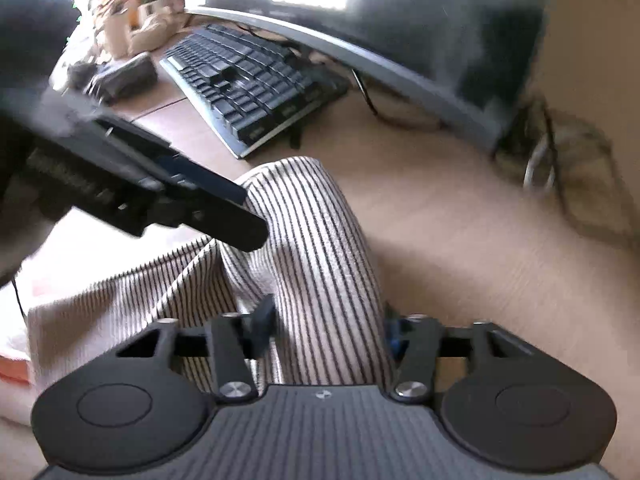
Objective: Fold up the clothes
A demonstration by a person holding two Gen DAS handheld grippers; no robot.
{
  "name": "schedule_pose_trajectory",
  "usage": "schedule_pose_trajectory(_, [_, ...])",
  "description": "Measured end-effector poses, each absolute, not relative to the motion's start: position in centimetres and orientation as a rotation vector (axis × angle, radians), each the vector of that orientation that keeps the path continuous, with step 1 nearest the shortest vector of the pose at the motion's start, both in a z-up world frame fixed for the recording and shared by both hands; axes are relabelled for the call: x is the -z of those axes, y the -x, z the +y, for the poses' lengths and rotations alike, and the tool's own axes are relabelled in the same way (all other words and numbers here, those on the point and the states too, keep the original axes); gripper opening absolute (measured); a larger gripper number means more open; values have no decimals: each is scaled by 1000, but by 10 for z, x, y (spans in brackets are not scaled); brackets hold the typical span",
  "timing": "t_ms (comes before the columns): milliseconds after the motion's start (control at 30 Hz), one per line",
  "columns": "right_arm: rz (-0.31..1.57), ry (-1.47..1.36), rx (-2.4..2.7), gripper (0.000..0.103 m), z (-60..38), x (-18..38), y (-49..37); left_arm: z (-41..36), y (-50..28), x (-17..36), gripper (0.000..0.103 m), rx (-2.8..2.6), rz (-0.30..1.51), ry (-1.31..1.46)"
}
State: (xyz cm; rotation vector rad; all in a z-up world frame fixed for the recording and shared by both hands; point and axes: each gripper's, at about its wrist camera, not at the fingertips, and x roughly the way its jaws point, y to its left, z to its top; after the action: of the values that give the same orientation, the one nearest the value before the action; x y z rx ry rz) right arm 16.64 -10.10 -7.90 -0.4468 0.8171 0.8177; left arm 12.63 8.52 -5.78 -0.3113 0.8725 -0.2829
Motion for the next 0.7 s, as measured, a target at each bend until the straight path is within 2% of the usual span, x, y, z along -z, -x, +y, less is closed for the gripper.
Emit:
schedule_pose_trajectory(33, [786,480,-811,42,-100,76,-165,86,-127,55,50,282,870,317])
schedule_pose_trajectory(100, [741,534,-778,41,-101,68,-175,87,-128,48,62,260,859,318])
schedule_pose_trajectory(200, [606,690,-727,40,-93,68,-163,92,-130,39,72,235,832,339])
schedule_pose_trajectory(367, [459,873,-727,40,-83,79,-128,96,-141,36,82,214,834,415])
schedule_pose_trajectory(467, [307,1060,-716,40,-76,99,-99,90,-147,40,83,230,853,410])
schedule_pose_trajectory(567, [243,1123,-700,40,-73,107,-86,82,-150,48,82,246,871,372])
schedule_pose_trajectory(700, [208,1174,-675,40,-75,114,-81,80,-152,53,75,262,884,352])
